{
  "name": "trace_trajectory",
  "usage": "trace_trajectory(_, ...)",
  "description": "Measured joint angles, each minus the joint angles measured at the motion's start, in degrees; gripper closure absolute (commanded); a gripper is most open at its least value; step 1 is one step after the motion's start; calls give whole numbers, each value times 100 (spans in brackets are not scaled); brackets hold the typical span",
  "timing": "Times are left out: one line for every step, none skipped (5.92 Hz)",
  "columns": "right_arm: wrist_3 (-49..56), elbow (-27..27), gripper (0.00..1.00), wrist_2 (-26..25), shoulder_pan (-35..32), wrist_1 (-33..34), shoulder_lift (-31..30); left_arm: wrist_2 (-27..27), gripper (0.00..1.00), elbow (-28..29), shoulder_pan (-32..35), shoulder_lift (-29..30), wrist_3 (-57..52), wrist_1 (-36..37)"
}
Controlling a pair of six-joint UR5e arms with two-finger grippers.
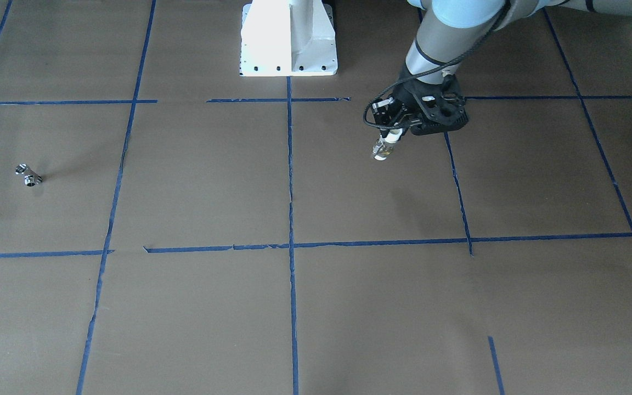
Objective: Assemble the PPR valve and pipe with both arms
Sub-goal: 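Lift the white pipe piece with the left gripper toward the table center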
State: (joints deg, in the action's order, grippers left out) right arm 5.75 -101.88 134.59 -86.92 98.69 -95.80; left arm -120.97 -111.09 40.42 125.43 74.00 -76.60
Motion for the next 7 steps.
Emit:
trace_trajectory(-3, 1, 0, 4, 0, 0, 0, 105, 100, 289, -172, 518, 364, 89)
trace_trajectory(-3, 4, 0, 6, 0, 1, 0, 283, 100, 714, -334, 1032, 610, 128)
trace_trajectory(-4, 15, 0, 6, 0, 3, 0, 489, 100, 1269, -539, 1567, 818, 138)
trace_trajectory(-4, 26, 0, 4, 0, 7, 0, 652, 100, 1928, -732, 2092, 945, 120)
trace_trajectory(-4, 45, 0, 2, 3, 9, 3, 815, 100, 2465, -924, 2421, 987, 78)
trace_trajectory(-4, 66, 0, 2, 6, 7, 7, 933, 100, 2731, -1055, 2507, 979, 49)
trace_trajectory(-4, 76, 0, -1, 8, 3, 8, 979, 100, 2829, -1124, 2437, 956, -64)
